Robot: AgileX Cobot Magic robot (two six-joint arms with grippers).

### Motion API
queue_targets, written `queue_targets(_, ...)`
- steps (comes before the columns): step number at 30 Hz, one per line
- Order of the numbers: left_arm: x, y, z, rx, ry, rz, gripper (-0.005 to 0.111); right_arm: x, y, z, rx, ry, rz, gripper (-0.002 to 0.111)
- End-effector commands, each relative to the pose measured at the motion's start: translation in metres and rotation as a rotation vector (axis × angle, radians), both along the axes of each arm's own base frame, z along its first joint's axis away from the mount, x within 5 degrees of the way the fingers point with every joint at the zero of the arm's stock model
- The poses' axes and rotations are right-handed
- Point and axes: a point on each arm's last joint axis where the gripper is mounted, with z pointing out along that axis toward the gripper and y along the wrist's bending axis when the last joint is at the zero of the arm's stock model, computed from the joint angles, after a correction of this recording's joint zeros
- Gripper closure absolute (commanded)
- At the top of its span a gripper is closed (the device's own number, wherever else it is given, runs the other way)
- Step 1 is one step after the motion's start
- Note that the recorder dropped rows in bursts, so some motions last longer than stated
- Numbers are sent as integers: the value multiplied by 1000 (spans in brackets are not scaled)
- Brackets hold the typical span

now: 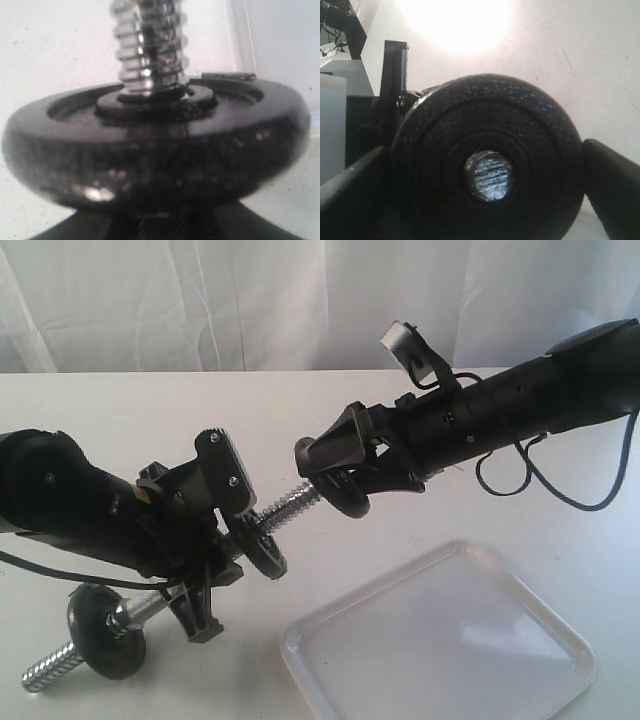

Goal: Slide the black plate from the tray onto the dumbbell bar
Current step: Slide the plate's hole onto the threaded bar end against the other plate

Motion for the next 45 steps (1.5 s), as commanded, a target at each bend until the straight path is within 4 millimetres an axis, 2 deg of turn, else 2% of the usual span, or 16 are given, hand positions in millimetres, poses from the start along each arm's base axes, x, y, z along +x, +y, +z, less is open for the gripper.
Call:
queue_targets(1, 18, -8, 49, -197, -306, 123, 107, -15, 19, 11, 111, 37, 123, 108)
queue_targets(37, 22, -7, 54, -222, -364, 156, 107, -11, 21, 18, 191, 9, 86, 108)
queue_targets(39, 22, -7, 54, -221, -362, 155, 107, -11, 21, 18, 191, -1, 90, 99)
queue_targets(40, 21, -7, 53, -219, -357, 152, 107, -11, 21, 18, 191, -2, 91, 91)
queue_targets(43, 21, -7, 53, -217, -351, 149, 107, -11, 21, 18, 191, -2, 91, 56)
queue_targets(45, 21, -7, 53, -217, -351, 149, 107, -11, 21, 18, 191, -4, 92, 43)
